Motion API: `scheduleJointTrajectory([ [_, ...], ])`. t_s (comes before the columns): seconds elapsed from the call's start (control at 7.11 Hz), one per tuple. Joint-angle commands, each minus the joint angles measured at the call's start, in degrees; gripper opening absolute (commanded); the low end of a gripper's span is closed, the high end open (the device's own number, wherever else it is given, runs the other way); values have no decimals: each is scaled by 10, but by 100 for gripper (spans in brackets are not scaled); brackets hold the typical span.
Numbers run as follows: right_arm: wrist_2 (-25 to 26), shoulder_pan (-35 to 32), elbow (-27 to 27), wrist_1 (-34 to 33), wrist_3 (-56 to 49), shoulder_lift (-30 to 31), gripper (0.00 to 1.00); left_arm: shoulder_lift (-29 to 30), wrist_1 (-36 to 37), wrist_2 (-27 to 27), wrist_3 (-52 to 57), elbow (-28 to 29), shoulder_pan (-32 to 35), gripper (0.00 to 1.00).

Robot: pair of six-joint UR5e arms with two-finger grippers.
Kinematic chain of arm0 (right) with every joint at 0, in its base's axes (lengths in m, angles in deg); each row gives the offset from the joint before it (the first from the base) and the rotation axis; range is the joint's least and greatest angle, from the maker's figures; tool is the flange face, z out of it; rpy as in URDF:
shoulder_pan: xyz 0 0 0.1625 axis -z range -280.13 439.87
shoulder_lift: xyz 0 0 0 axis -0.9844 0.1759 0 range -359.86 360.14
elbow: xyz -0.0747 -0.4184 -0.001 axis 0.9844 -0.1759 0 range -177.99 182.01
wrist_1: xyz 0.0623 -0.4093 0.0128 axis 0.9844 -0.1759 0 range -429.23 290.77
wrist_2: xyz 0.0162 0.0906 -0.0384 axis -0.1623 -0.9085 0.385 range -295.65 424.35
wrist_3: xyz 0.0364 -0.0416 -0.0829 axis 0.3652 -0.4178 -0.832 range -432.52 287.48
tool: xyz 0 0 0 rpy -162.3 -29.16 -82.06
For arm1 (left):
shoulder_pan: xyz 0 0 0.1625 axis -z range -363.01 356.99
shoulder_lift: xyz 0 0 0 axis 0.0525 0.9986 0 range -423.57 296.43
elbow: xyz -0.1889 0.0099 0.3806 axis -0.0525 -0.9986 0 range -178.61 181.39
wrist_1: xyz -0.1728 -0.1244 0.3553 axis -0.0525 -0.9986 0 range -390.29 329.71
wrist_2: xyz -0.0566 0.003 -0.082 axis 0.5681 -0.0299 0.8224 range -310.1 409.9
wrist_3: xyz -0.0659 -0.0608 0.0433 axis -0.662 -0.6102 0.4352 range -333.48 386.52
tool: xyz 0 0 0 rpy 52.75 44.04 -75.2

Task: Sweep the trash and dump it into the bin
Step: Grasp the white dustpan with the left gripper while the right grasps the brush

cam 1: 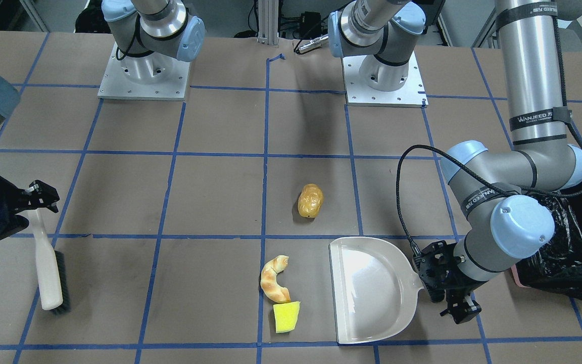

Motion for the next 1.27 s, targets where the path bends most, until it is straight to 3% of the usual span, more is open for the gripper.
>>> scheduleJointTrajectory([
  [0.0,10,0,17,-17,-9,-3,100,-1,-5,-2,23,3,0,98],
  [0.14,11,0,17,-17,-11,-6,100,-5,-8,-3,37,1,-1,90],
  [0.42,12,3,24,-17,-23,-6,88,-9,-10,-53,122,-10,-5,89],
  [0.56,12,13,30,-17,-23,-6,85,-13,-13,-51,119,-19,-5,87],
  [0.7,12,16,32,-17,-24,-6,85,-12,-11,-49,115,-23,-5,74],
  [0.84,12,16,34,-17,-23,-6,85,-12,-11,-49,111,-23,-5,54],
  [1.13,12,17,35,-15,-21,-6,50,-16,-9,-49,109,-23,-5,3],
])
